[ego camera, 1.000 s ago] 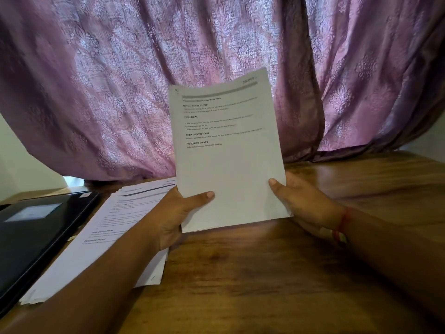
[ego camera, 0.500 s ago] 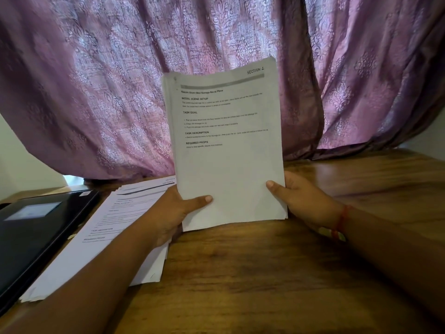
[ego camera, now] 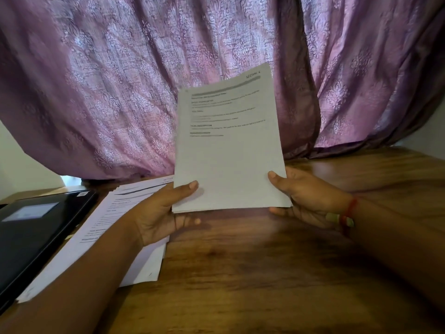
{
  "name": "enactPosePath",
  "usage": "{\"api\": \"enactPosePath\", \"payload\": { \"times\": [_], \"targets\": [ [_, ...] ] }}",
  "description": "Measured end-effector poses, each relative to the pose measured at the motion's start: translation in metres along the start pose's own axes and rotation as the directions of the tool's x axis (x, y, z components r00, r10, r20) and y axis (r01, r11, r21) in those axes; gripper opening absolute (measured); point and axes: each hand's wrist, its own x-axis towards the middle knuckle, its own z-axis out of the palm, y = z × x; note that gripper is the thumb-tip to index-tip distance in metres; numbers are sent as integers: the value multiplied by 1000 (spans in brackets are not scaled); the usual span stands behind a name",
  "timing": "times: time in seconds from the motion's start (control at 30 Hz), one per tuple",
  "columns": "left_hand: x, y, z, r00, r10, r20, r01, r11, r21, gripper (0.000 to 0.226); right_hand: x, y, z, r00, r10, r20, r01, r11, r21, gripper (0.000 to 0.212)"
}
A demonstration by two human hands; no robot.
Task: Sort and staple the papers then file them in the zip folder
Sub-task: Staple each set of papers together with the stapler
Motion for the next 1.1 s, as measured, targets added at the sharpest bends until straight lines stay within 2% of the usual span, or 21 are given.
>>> {"api": "enactPosePath", "payload": {
  "times": [0.03,0.13,0.3,0.37,0.43,0.53,0.63,0.77,0.9,1.1],
  "targets": [
    [-2,0,-2,993,-52,103,54,998,-14,69,0,-1,-1,1000,-3,-17,3,1000,7,24],
    [-2,-4,-4,921,-148,360,153,988,14,65,0,-1,-3,999,3,-41,-2,1000,21,24],
    [5,-11,4,840,-176,513,198,980,12,61,-1,-3,0,999,-8,-47,10,999,44,25],
    [5,-11,10,867,-149,475,165,986,10,60,-1,-4,1,998,-14,-59,19,997,79,25],
    [4,-14,18,928,-104,359,99,995,34,60,-1,-3,2,998,-14,-61,21,993,113,24],
    [6,-24,32,976,-62,211,52,997,55,62,-1,1,6,999,8,-46,-2,993,115,22],
    [5,-31,44,996,-42,80,36,997,72,51,-1,5,12,999,34,-31,-30,993,114,24],
    [4,-35,51,999,15,-40,-12,997,71,47,-1,7,13,998,68,-3,-67,987,145,28],
    [4,-33,51,997,16,-71,-12,998,58,43,-2,6,10,993,103,61,-112,978,177,31],
    [1,-30,51,1000,-11,11,11,1000,-18,27,-4,2,4,985,117,125,-140,970,199,35]
  ]
}}
